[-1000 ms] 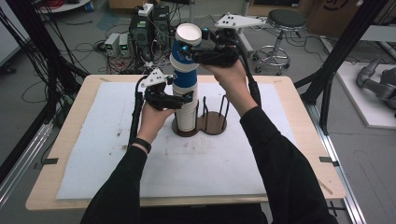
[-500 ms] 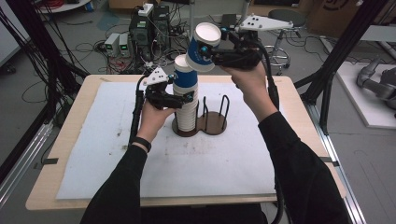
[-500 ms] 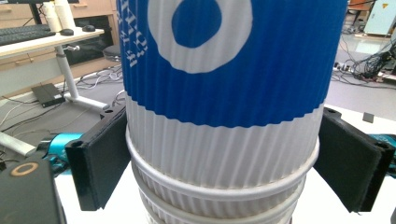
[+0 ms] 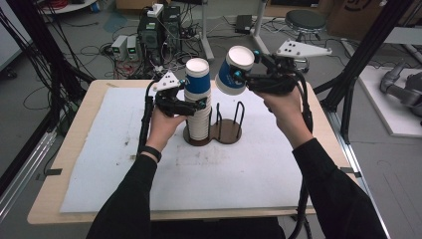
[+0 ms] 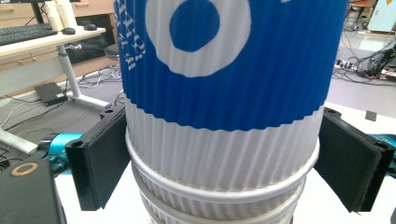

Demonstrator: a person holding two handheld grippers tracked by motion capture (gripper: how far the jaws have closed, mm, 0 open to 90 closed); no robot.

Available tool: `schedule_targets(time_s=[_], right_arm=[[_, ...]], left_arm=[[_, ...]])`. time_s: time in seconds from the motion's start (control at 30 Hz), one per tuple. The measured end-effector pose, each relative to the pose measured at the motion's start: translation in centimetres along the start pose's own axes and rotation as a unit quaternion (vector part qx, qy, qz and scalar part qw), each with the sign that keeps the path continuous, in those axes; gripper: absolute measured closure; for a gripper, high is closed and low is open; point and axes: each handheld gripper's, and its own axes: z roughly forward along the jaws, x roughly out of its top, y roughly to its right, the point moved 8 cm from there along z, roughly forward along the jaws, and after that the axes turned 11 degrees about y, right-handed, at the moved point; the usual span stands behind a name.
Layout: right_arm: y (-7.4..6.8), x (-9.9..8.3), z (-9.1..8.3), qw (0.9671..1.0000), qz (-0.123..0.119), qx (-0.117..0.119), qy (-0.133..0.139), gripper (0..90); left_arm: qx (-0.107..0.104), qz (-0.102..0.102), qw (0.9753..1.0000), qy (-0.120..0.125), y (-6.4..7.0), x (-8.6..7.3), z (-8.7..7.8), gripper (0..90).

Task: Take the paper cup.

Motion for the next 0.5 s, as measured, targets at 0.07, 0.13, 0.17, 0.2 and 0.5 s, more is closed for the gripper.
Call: schedule_targets(time_s=[0.07, 0.13, 0.17, 0.2, 0.5], right_arm=[[-0.1, -0.6, -0.5, 1.0, 0.001, 0.003, -0.005, 28.7], [-0.2, -0.9, -0.8, 1.0, 0.003, 0.003, -0.007, 28.7], [-0.4, -1.4, -1.1, 0.9999, 0.005, 0.007, -0.01, 28.7], [-0.6, -1.9, -1.6, 0.9998, 0.007, 0.008, -0.017, 28.6], [-0.8, -5.3, -3.8, 0.9992, 0.016, 0.008, -0.034, 28.6]], left_arm=[[0.0, 0.001, 1.0, -0.001, 0.0, 0.0, 0.0, 11.7], [0.0, 0.001, 1.0, 0.0, 0.0, 0.0, 0.0, 11.7], [0.0, 0.001, 1.0, 0.0, 0.0, 0.0, 0.0, 11.7], [0.0, 0.001, 1.0, 0.0, 0.0, 0.0, 0.0, 11.7], [-0.001, 0.002, 1.0, -0.003, 0.0, 0.0, 0.0, 11.7]])
